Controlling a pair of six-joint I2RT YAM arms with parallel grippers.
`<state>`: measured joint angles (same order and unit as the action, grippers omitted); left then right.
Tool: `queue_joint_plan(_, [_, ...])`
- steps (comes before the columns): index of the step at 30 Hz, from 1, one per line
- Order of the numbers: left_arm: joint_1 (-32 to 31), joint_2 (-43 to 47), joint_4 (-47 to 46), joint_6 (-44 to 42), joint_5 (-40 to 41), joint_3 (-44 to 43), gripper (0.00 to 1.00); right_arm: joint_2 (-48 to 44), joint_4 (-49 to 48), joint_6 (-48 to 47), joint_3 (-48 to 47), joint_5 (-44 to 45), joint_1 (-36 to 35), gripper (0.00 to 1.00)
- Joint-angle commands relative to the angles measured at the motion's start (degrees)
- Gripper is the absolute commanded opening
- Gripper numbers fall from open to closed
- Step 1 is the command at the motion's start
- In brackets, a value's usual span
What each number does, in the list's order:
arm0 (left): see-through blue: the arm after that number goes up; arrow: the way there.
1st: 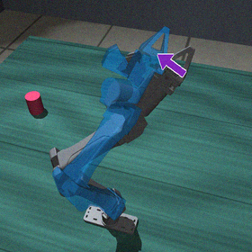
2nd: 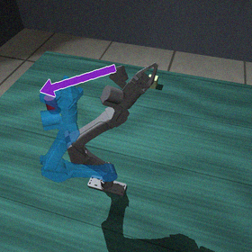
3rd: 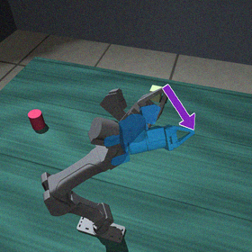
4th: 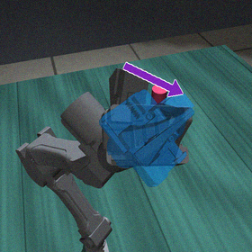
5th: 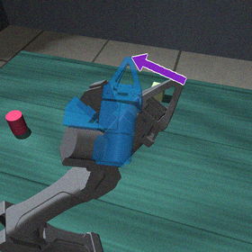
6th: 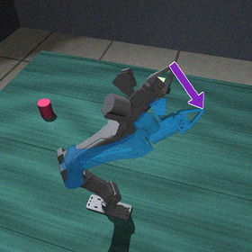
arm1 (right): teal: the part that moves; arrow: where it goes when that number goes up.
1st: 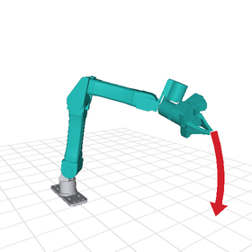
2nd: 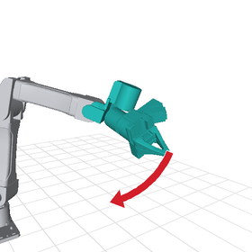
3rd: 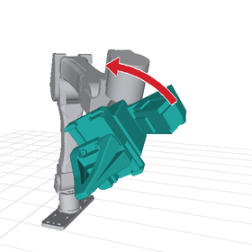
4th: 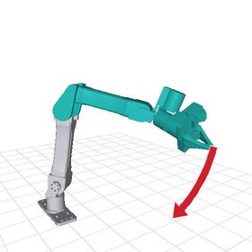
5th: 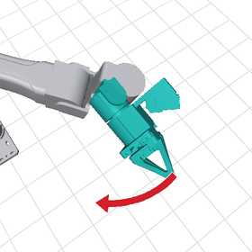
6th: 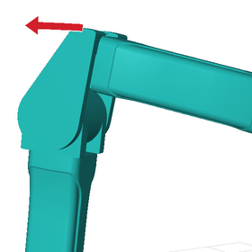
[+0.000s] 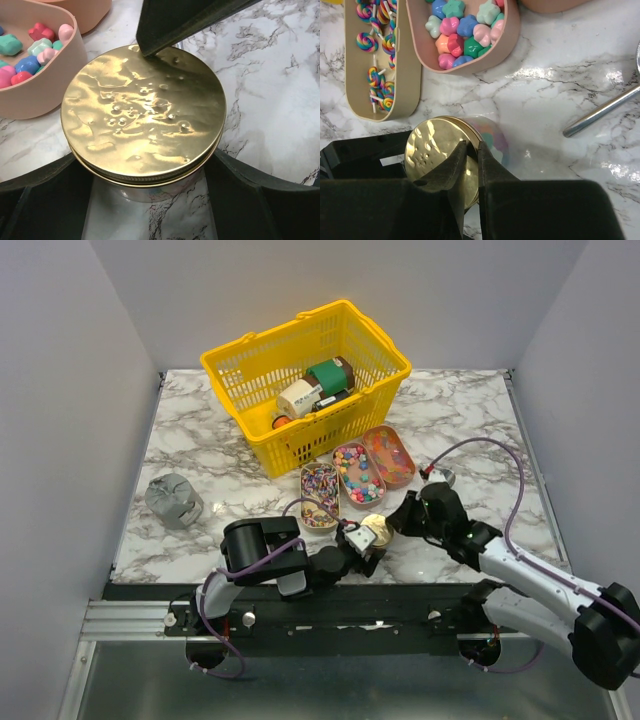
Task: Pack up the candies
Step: Screw the bottle lid onto the packing bottle.
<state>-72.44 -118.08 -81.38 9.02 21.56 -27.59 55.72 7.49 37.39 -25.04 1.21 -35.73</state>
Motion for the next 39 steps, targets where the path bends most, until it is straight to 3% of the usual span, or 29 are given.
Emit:
queue_joint_plan(1, [0.20, -1.45, 2.89, 3.64, 0.58, -2.99, 0.68, -3.68, 10.61, 2.51, 5.52, -9.73, -1.10, 0.09])
queue_joint_plan(10, [1.34, -2.42, 6.24, 3.82, -1.00, -5.10, 0.68, -18.18, 19.49, 4.01, 6.23, -11.85, -1.10, 0.09])
queue_joint_plan(12, [1.34, -2.59, 5.71, 3.47, -1.52, -5.01, 0.68, -20.12, 22.81, 4.27, 5.27, -8.36, -1.10, 0.18])
queue_joint_plan(14, [1.34, -2.68, 4.92, 3.38, -3.09, -4.40, 0.68, -23.90, 25.63, 6.81, 3.51, -3.09, -1.10, 0.39])
queue_joint_plan(15, [1.43, -2.68, 4.92, 3.20, -3.80, -4.40, 0.68, -25.39, 26.43, 7.08, 3.24, 1.81, -1.10, 0.44])
queue_joint_plan(20, [1.34, -2.77, 4.75, 3.55, -6.97, -3.52, 0.68, -25.07, 26.71, 8.32, -0.97, 10.99, -1.10, 0.56])
queue_joint_plan(25, [1.34, -2.86, 2.99, 4.08, -7.94, -2.20, 0.68, -14.35, 20.65, 5.25, -3.70, 12.67, -1.19, 0.57])
queue_joint_plan(31, [1.43, -3.56, 2.81, 4.61, -8.38, -2.29, 0.68, -3.45, 11.33, -0.55, -5.37, 15.14, -1.01, 0.48])
queue_joint_plan(39, [1.34, -3.56, 4.57, 4.26, -7.50, -2.64, 0.68, -0.27, 6.58, -1.00, -2.39, 10.39, -1.01, 0.44])
